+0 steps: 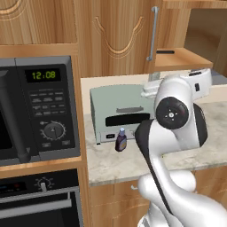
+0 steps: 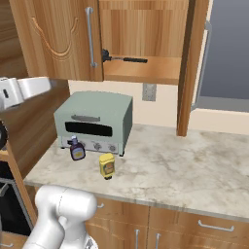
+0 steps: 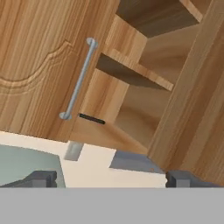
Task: Pick the pan from the cabinet and place it on the stove. Then turn on the stove burner for the pan.
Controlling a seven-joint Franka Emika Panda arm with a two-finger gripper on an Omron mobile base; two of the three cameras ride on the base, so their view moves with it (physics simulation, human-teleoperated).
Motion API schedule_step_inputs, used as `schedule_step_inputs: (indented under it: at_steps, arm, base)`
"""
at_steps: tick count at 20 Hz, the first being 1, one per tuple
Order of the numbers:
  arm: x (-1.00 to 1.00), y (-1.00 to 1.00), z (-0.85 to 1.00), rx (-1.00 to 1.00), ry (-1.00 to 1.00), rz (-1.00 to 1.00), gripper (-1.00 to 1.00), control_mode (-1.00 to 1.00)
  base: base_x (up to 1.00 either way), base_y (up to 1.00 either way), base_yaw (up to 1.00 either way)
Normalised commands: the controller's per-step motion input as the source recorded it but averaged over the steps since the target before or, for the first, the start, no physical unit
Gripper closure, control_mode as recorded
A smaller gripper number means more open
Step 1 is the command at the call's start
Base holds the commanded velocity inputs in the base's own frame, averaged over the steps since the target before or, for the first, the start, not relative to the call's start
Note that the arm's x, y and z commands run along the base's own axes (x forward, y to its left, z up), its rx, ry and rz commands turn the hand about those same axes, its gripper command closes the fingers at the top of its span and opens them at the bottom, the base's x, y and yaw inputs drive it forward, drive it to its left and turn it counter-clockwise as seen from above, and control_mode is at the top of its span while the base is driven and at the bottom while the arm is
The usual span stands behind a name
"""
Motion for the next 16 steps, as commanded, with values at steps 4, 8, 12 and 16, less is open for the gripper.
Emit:
schedule_step_inputs:
  at_steps: [4, 8, 12, 16]
  arm:
    - [0.31, -0.14, 0.20, 0.17, -0.23, 0.10, -1.00, -1.00]
    - [0.17, 0.05, -0.01, 0.02, -0.04, 0.00, -1.00, -1.00]
    - [0.47, -0.26, 0.01, 0.01, -0.24, 0.05, -1.00, -1.00]
    - [0.61, -0.21, 0.00, 0.04, -0.18, 0.11, -1.00, -1.00]
  base:
    - [0.00, 0.00, 0.00]
    - [0.00, 0.00, 0.00]
    - [0.00, 0.00, 0.00]
    - [0.00, 0.00, 0.00]
